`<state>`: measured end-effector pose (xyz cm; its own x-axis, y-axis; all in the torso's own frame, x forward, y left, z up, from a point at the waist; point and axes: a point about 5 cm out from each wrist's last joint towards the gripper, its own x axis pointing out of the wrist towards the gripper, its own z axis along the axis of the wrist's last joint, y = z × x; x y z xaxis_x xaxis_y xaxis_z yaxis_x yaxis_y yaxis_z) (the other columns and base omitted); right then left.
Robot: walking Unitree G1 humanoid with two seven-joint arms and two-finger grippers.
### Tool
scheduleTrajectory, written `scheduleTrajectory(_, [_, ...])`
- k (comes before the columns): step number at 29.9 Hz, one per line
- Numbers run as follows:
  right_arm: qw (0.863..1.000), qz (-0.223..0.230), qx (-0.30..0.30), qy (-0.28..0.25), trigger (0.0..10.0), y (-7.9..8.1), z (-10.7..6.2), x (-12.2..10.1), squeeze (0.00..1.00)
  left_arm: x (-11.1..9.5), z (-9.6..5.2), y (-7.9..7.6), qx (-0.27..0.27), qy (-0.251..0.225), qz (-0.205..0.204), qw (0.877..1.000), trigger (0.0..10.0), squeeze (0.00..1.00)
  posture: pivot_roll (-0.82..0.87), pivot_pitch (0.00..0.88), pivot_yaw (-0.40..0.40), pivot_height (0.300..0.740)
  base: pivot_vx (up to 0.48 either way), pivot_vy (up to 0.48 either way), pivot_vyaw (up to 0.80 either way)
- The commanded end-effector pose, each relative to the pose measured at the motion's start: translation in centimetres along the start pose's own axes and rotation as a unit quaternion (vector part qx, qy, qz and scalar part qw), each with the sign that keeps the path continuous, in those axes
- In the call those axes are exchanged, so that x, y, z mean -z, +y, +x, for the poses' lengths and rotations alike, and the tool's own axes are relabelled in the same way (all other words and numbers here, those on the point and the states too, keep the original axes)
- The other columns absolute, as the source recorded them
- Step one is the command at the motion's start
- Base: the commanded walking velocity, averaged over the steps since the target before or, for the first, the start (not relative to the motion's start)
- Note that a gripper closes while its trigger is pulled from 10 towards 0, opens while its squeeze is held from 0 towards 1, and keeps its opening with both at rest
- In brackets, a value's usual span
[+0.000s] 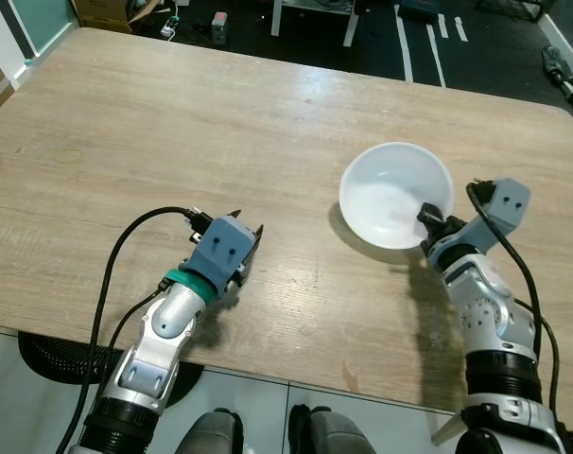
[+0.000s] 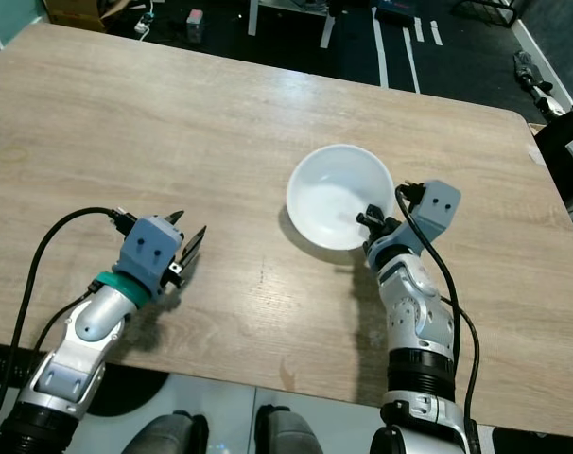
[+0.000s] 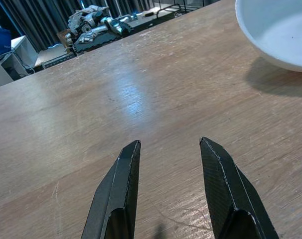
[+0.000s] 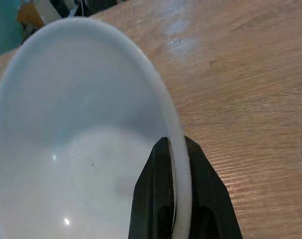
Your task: Setting the table
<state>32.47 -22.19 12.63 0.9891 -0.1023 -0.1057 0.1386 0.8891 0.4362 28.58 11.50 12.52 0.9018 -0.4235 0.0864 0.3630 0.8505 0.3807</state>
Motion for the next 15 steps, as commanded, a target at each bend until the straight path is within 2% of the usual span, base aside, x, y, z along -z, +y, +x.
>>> scheduleTrajectory(1, [1.0,0.008,0.014,-0.016,0.0,-0.6,-0.4,-0.3,0.0,0.5,-0.1,-0.4,0.011,0.013,-0.002,1.0,10.0,0.0,0.03,0.053,-0.008,0.74,0.0,0.0,0.0])
scheduleTrajectory(4, [0.997,0.002,0.013,-0.074,0.0,-0.1,-1.1,-1.8,0.0,0.7,-0.1,-0.3,0.013,0.016,-0.005,1.0,10.0,0.0,0.02,0.054,0.0,0.74,0.0,0.0,0.0])
scheduleTrajectory(9, [0.995,0.0,0.008,-0.102,0.0,0.4,-1.4,-2.5,0.0,0.8,0.0,-0.2,0.008,0.021,-0.018,1.0,10.0,0.0,0.02,0.053,0.004,0.74,0.0,0.0,0.0])
scheduleTrajectory(14, [0.99,-0.01,-0.011,-0.14,0.0,1.5,-2.2,-3.5,0.0,1.2,0.1,0.3,-0.011,0.038,-0.052,0.998,10.0,0.0,0.01,0.054,0.015,0.74,0.0,0.0,0.0])
scheduleTrajectory(15, [0.988,-0.016,-0.018,-0.151,0.4,1.8,-2.6,-3.8,0.0,1.3,0.2,0.5,-0.015,0.043,-0.056,0.997,10.0,0.0,0.01,0.055,0.018,0.74,0.0,0.0,0.0])
